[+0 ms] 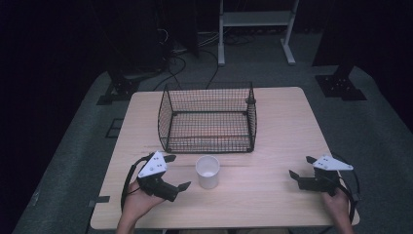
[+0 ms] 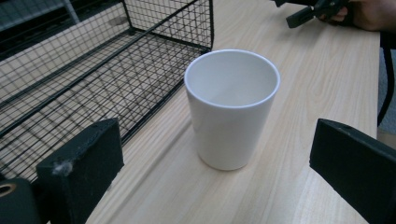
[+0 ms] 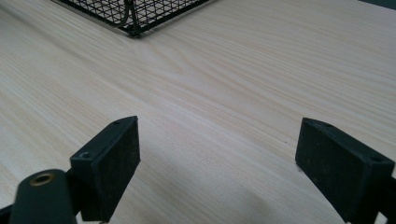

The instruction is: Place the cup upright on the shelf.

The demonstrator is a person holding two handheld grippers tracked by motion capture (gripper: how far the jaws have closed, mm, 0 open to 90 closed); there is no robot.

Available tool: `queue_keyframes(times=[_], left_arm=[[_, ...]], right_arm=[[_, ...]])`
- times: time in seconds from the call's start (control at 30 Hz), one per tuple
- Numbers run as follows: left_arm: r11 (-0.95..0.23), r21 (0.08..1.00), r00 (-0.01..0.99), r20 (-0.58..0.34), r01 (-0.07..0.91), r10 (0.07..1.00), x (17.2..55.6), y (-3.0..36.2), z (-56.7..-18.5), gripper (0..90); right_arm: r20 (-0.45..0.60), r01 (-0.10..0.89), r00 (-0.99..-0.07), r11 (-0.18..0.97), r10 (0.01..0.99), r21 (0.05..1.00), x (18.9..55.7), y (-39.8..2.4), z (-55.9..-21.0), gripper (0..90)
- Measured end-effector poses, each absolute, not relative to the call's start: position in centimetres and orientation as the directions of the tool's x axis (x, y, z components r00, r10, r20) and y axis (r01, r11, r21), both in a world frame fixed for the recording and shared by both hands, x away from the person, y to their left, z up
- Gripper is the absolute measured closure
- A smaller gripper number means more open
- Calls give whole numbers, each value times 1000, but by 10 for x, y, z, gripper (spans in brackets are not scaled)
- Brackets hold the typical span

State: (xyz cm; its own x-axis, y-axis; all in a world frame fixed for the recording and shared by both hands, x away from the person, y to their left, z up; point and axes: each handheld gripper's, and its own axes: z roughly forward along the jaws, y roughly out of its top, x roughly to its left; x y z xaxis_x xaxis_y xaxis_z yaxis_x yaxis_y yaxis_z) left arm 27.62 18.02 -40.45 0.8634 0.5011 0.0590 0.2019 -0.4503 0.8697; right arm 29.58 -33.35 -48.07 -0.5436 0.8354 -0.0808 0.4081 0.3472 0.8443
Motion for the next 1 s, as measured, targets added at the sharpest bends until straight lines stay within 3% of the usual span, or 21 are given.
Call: queue_keyframes(times=[1.0], left_arm=[[-539, 810, 895, 39, 232, 443, 293, 139, -415, 20]], right_arm=[[-77, 404, -543, 340, 836, 849, 295, -334, -481, 131]])
